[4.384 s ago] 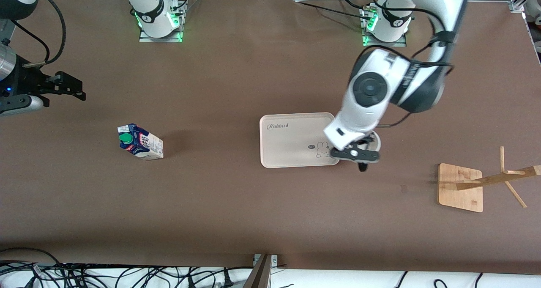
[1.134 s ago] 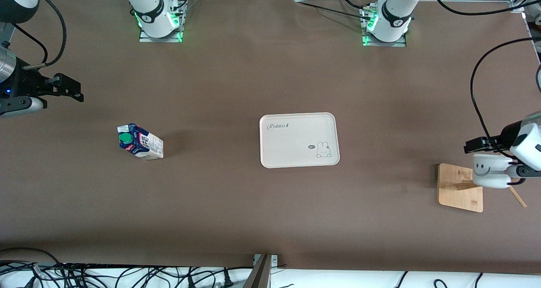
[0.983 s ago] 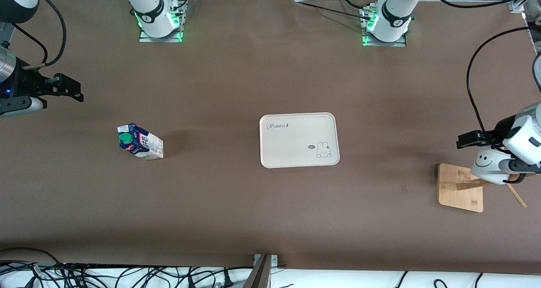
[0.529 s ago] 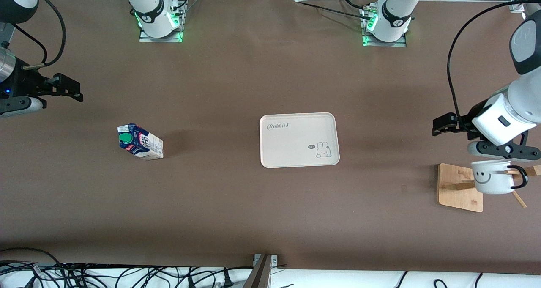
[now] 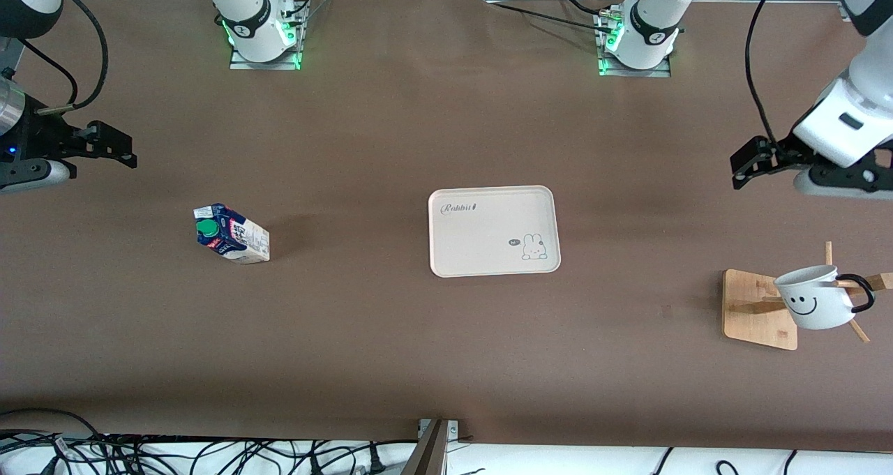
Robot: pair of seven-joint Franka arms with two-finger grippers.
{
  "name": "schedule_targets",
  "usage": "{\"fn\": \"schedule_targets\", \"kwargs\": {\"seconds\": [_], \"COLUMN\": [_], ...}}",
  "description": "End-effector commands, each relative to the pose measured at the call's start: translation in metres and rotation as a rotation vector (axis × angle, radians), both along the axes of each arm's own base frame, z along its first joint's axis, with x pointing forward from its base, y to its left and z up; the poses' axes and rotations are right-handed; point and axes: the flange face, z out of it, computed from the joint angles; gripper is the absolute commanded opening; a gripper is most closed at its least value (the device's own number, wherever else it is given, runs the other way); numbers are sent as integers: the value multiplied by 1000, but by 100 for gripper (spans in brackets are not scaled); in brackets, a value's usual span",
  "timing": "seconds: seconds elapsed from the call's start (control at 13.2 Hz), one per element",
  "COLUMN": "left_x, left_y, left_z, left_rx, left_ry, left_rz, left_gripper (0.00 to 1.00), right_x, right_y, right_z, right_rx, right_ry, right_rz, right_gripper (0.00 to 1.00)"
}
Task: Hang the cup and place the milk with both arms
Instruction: 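Open the left gripper and draw it back up from the stand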
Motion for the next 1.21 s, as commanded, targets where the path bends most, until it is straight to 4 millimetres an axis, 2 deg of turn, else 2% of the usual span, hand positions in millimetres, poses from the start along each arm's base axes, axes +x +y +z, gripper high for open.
{"fn": "schedule_targets", "kwargs": {"seconds": [0.0, 0.23, 0.3, 0.45, 1.13], "left_x": [-26, -27, -28, -26, -29], "left_y": [3, 13, 5, 9, 1], "left_z": [-4, -5, -5, -4, -2], "left_rx": [-1, -62, -52, -40, -9], "left_ry": [-15, 5, 7, 7, 49], "left_rz": [-9, 24, 5, -64, -85], "left_gripper": [100, 100, 100, 100, 100], "right_x": [-3, -3, -3, -3, -3], "right_y": [-2, -1, 0, 3, 3], "right_z": [5, 7, 7, 7, 7], "right_rx": [-12, -15, -16, -36, -36], "right_ry": [4, -1, -1, -1, -1], "right_rz": [0, 5, 8, 17, 17], "right_gripper": [100, 100, 100, 100, 100]}}
